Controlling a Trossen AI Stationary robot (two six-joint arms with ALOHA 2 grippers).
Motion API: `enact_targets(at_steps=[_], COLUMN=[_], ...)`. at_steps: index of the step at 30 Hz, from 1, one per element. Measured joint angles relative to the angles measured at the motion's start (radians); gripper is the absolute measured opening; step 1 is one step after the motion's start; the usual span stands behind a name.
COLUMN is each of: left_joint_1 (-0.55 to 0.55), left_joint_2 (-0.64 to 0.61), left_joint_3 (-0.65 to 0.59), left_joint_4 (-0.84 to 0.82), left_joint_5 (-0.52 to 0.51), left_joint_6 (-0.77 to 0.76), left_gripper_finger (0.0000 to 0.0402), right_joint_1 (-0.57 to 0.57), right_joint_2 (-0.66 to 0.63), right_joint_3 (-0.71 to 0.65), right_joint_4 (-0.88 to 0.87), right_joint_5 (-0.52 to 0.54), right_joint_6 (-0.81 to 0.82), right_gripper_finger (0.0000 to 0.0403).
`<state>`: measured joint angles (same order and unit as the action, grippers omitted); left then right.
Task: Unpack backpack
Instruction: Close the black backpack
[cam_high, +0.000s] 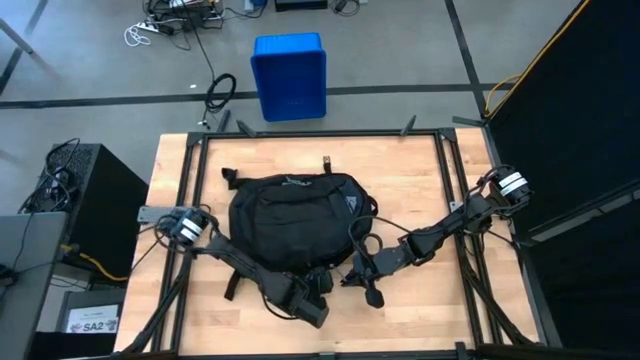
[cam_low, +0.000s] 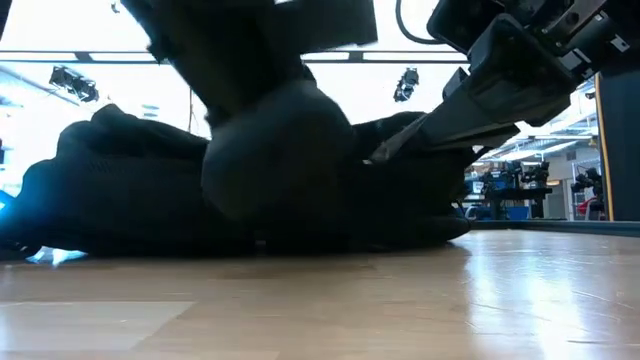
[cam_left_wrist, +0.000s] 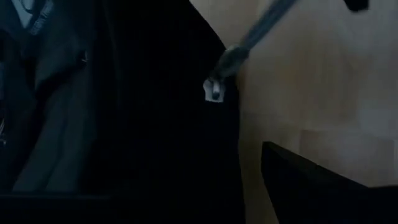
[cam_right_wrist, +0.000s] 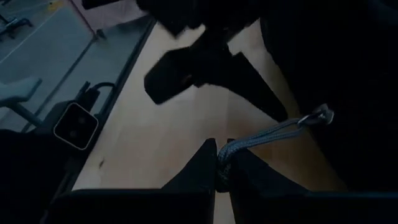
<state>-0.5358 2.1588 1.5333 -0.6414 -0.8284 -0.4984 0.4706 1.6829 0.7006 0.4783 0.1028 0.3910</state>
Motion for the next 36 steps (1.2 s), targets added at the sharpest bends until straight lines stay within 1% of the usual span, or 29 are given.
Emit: enact_targets(at_steps=[6, 9, 12, 14, 17, 18, 19, 22, 26, 31, 36], left_joint_1=[0.002, -0.004, -0.016, -0.024, -0.039, -0.045, -0.051, -0.070, -0.101, -0.127, -0.152], left_joint_2=[0.025, 0.024, 0.023, 0.023, 0.022, 0.022, 0.022, 0.021, 0.021, 0.021, 0.021], left_joint_3=[0.000, 0.000, 0.001, 0.013, 0.035, 0.044, 0.052, 0.075, 0.090, 0.092, 0.077], left_joint_4=[-0.001, -0.004, -0.013, -0.037, -0.081, -0.099, -0.118, -0.188, -0.277, -0.325, -0.339], left_joint_5=[-0.057, -0.097, -0.131, -0.145, -0.153, -0.159, -0.168, -0.174, -0.173, -0.110, -0.073], left_joint_6=[0.000, 0.000, 0.000, 0.000, -0.004, -0.009, -0.018, -0.040, -0.110, -0.163, -0.209], left_gripper_finger=[0.0175, 0.0161, 0.0128, 0.0096, 0.0035, 0.0018, 0.0010, 0.0003, 0.0001, 0.0001, 0.0000], right_joint_1=[0.002, 0.002, 0.002, 0.002, 0.002, 0.002, 0.003, 0.003, 0.000, -0.008, 0.008], right_joint_2=[0.000, 0.000, 0.000, 0.000, 0.000, 0.000, 0.000, 0.000, -0.001, -0.012, -0.079], right_joint_3=[0.000, 0.000, 0.000, 0.000, 0.000, 0.000, 0.000, 0.000, 0.003, 0.003, 0.001], right_joint_4=[-0.028, -0.033, -0.039, -0.055, -0.099, -0.115, -0.126, -0.161, -0.171, -0.169, -0.174], right_joint_5=[0.023, 0.026, 0.031, 0.032, 0.038, 0.048, 0.056, 0.095, 0.140, 0.213, 0.312], right_joint_6=[0.009, 0.009, 0.009, 0.010, 0.032, 0.035, 0.035, 0.039, 0.048, 0.052, 0.013], right_gripper_finger=[0.0000, 0.0000, 0.0000, 0.0000, 0.0000, 0.0000, 0.0000, 0.0000, 0.0000, 0.0000, 0.0000])
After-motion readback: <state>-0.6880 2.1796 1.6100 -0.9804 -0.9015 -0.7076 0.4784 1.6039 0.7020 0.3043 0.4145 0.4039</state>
